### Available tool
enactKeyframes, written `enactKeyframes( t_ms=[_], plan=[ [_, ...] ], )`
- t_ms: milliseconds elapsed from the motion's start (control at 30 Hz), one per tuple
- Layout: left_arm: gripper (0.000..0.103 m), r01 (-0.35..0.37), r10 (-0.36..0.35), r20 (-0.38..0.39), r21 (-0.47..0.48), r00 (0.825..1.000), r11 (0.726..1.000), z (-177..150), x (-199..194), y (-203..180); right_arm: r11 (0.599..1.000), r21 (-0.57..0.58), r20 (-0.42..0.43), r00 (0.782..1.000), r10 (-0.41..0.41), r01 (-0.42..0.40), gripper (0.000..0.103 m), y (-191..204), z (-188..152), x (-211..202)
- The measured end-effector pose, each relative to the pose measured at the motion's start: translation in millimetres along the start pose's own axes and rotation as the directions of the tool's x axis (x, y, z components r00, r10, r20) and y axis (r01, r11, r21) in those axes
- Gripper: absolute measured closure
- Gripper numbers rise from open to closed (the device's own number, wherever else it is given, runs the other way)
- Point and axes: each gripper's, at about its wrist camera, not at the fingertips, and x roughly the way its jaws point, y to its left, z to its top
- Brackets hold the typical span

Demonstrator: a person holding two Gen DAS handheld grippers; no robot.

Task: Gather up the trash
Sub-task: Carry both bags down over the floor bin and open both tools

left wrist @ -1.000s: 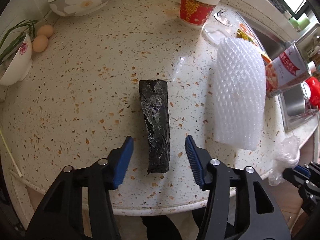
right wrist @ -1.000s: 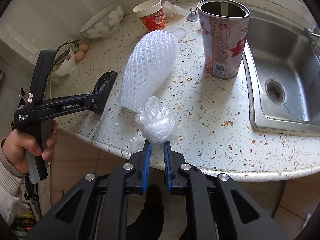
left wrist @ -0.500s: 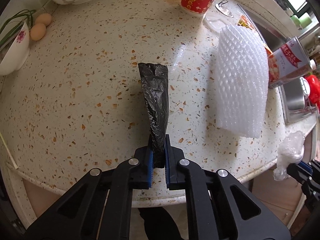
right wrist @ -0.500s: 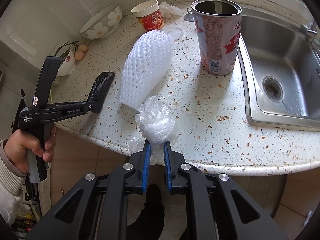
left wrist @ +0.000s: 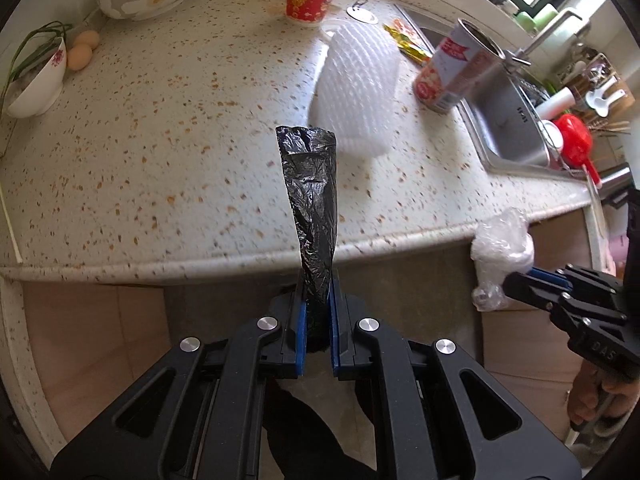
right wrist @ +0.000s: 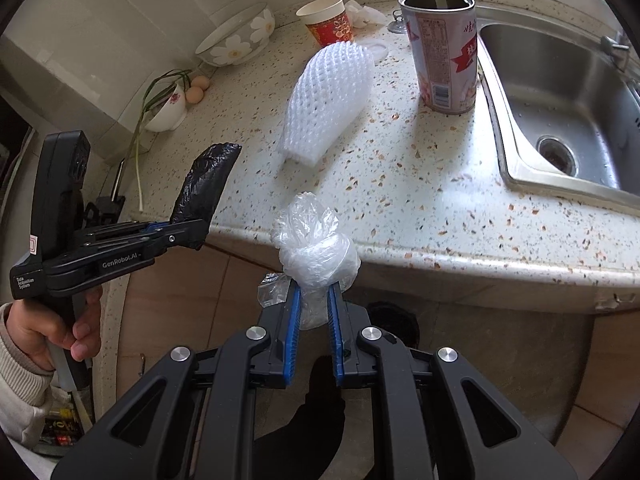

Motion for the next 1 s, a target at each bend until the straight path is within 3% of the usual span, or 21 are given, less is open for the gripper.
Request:
enactKeyframes(
  t_ms=[300,467,567,867,967,1000],
  plan=[
    [0.095,0.080,-0.080,-0.073,-0.002,0.994,0.997,-64.0,12.1,-30.0,1.000,-0.023,-0.102,0.995,0.011,-0.014,0.092,-9.0,-53.2,28.2],
    [0.095,0.089,-0.089,-0.156,-0.011,0.984,0.996,-84.7,54.2,-30.9,1.000,-0.023,-0.171,0.985,-0.009,0.005,0.092,-21.3,-74.2,65.2],
    [0.095,0.120,-0.123,-0.215,-0.026,0.969,0.992,-97.8,83.5,-27.5,1.000,-0.004,-0.222,0.975,-0.003,0.003,0.091,-31.9,-87.6,87.9],
    [0.094,0.119,-0.118,-0.352,-0.019,0.928,0.993,-121.7,160.4,-26.6,1.000,0.024,-0.299,0.954,-0.009,0.017,0.089,-52.4,-107.7,133.2],
    [0.089,0.091,-0.076,-0.372,0.023,0.925,0.996,-126.0,172.4,-36.9,0.999,0.028,-0.315,0.949,-0.006,0.015,0.084,-55.3,-110.3,141.2],
    [0.081,0.069,-0.047,-0.377,0.045,0.925,0.997,-126.3,175.4,-41.0,1.000,0.027,-0.319,0.948,-0.005,0.014,0.081,-53.6,-110.4,143.6]
  ],
)
